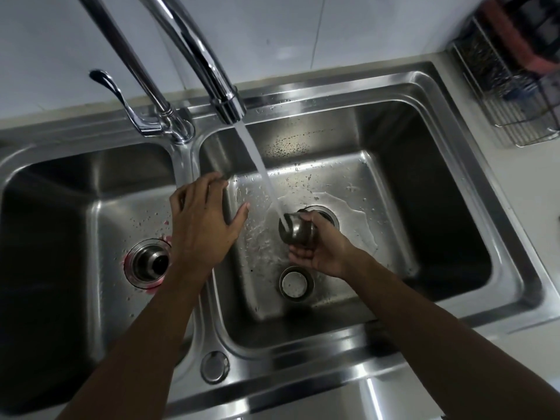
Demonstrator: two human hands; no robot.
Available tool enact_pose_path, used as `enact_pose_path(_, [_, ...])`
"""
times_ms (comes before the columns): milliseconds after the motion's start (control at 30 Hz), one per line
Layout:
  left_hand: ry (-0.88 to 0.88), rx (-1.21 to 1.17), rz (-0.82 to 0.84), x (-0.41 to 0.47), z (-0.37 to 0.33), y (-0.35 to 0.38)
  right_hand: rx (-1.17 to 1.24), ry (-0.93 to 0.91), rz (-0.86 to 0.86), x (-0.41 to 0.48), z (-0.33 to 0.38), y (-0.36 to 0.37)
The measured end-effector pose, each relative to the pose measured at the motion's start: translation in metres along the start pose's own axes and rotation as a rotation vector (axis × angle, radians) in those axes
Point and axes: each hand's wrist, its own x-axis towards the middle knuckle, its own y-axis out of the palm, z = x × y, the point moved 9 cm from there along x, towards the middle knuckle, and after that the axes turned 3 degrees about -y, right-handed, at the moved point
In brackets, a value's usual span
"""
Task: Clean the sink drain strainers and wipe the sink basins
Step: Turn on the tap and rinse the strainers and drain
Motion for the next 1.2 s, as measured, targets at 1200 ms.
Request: enact_pose_path(1200, [0.011,0.030,-0.001,0.000,0.001,0.001,-1.737,-0.473,-0.347,-0.033,0.036,0.010])
